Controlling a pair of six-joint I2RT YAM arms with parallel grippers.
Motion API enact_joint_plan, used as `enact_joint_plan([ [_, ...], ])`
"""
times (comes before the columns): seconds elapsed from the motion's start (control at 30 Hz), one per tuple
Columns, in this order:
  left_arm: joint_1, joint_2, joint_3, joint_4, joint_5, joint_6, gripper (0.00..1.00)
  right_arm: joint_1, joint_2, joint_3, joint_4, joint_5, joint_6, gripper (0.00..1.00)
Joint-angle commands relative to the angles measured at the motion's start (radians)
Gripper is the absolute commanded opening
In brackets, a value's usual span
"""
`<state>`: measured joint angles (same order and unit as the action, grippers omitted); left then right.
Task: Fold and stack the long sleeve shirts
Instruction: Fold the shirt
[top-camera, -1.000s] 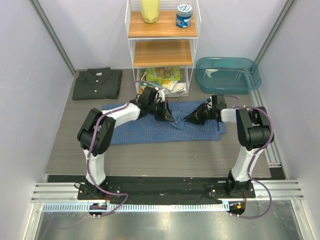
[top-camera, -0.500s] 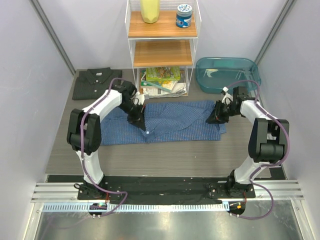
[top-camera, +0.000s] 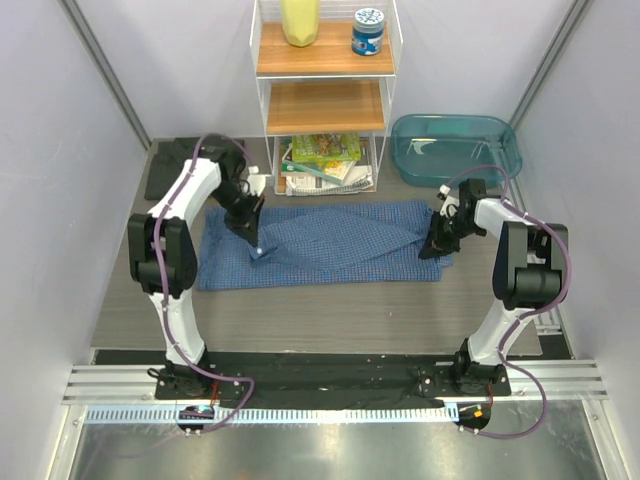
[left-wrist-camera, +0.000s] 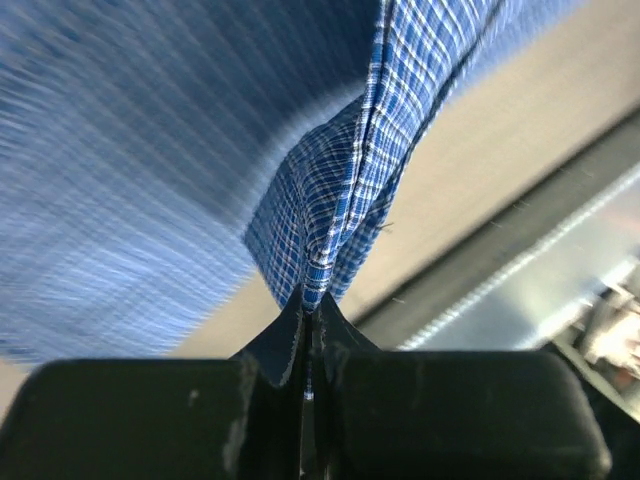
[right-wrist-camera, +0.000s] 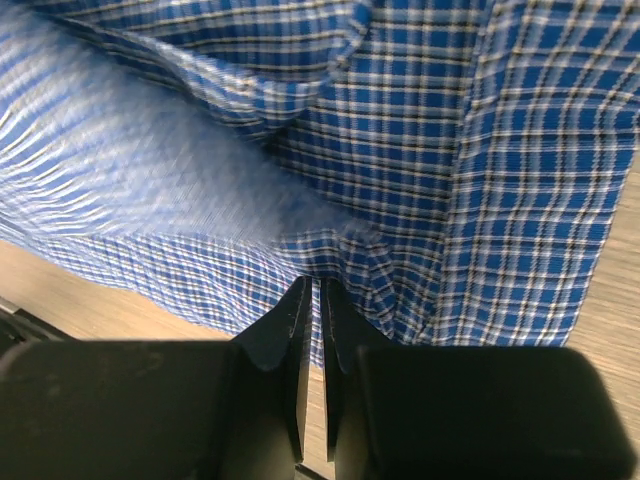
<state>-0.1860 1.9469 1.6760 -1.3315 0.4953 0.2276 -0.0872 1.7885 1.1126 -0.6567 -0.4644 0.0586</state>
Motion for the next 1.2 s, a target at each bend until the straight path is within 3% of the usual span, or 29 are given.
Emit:
enact_joint_plan([
  [0.0, 0.042, 0.131, 0.173, -0.248, -0.087, 0.114, 0.0, 0.003, -0.004, 0.036, 0.008, 0.007, -0.013, 0.13],
  [0.27, 0.051, 0.325, 0.366, -0.316, -0.166, 0.147, 0.02, 0.003, -0.04, 0.053, -0.078, -0.135, -0.1, 0.13],
  [0.47, 0.069, 0.363, 0.357, -0.298, -0.224, 0.141, 0.01, 0.003, -0.101, 0.078, -0.19, -0.276, -0.207, 0.14],
  [0.7, 0.103, 0.368, 0.366, -0.285, -0.299, 0.141, 0.01, 0.046, -0.133, 0.108, -0.101, -0.223, -0.134, 0.16],
  [0.8, 0.103, 0.382, 0.393, -0.313, -0.302, 0.144, 0.11, 0.078, -0.129, 0.124, -0.04, -0.171, -0.102, 0.18],
  [0.93, 0.114, 0.354, 0.409, -0.27, -0.304, 0.133, 0.34, 0.153, -0.113, 0.15, 0.018, -0.099, -0.069, 0.19],
  [1.0, 0.129, 0.322, 0.409, -0.241, -0.294, 0.136, 0.39, 0.202, -0.106, 0.15, 0.034, -0.053, -0.066, 0.19],
  [1.17, 0.166, 0.19, 0.323, -0.222, -0.056, 0.199, 0.47, 0.268, -0.078, 0.141, 0.083, 0.027, -0.069, 0.18],
])
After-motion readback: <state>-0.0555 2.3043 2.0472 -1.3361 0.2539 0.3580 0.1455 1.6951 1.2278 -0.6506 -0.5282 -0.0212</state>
